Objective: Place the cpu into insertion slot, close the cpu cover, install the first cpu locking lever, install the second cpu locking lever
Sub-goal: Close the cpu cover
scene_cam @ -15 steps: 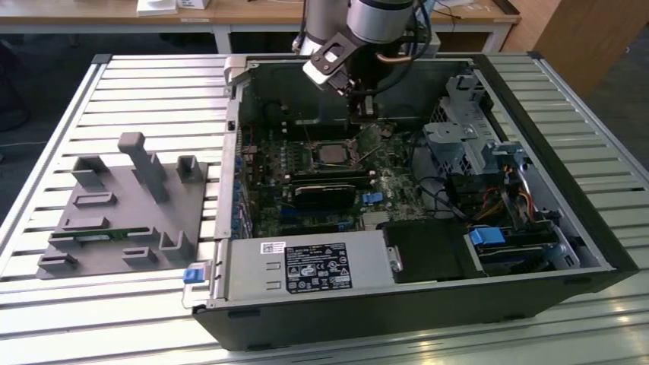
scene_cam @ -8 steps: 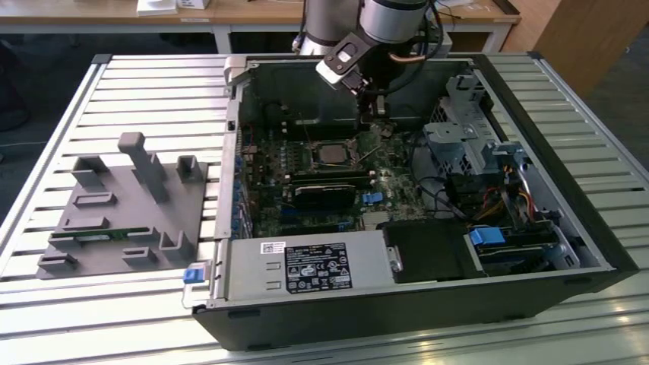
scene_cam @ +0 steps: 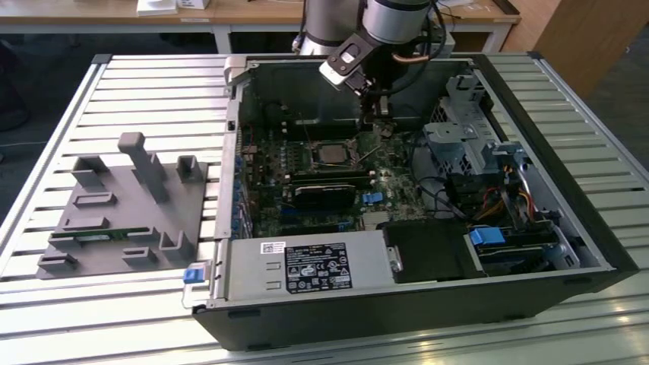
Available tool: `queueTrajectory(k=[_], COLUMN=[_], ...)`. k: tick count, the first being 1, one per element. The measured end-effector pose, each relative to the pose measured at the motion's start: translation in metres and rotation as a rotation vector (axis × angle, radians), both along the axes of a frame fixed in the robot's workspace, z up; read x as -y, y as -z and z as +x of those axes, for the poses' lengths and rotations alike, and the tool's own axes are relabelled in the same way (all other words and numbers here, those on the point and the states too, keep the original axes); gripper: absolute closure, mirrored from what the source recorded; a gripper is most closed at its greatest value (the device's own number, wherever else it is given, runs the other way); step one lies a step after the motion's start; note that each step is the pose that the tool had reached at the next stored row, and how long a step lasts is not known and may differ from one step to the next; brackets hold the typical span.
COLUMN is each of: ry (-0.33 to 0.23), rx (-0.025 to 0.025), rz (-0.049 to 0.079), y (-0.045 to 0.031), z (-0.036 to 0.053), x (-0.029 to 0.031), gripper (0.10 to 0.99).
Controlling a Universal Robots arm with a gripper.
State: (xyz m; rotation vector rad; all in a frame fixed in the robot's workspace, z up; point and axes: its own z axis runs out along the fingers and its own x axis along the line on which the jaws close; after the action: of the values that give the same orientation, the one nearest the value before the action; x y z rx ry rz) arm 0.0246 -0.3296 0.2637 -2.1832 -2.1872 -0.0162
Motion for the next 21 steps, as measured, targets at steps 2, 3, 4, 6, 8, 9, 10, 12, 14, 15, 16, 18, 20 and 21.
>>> queueTrajectory(k=[2, 3, 4, 6, 8, 9, 10, 12, 14, 15, 16, 18, 20, 21], ry=[0.0, 0.0, 0.0, 0.0, 0.0, 0.0, 0.0, 0.0, 0.0, 0.0, 0.0, 0.0, 0.0, 0.0], rx=[0.0012, 0.0015, 0.0016, 0.0017, 0.0017, 0.0017, 0.0016, 0.0016, 0.0017, 0.0017, 0.0017, 0.0016, 0.0017, 0.0017], rz=[0.0, 0.0, 0.0, 0.0, 0.0, 0.0, 0.0, 0.0, 0.0, 0.0, 0.0, 0.0, 0.0, 0.0], y=[-0.0001, 0.0, 0.0001, 0.0002, 0.0005, 0.0006, 0.0007, 0.0011, 0.0014, 0.0016, 0.0016, 0.0018, 0.0019, 0.002], z=[0.0038, 0.0061, 0.0083, 0.0116, 0.0148, 0.0159, 0.0171, 0.0188, 0.0205, 0.0213, 0.0221, 0.0233, 0.0241, 0.0246], x=[-0.0001, -0.0002, -0.0004, -0.0009, -0.0015, -0.0017, -0.0017, -0.0018, -0.0018, -0.0019, -0.0019, -0.0019, -0.0019, -0.0019], gripper=[0.969, 0.969, 0.969, 0.969, 0.969, 0.969, 0.969, 0.969, 0.969, 0.969, 0.969, 0.969, 0.969, 0.969])
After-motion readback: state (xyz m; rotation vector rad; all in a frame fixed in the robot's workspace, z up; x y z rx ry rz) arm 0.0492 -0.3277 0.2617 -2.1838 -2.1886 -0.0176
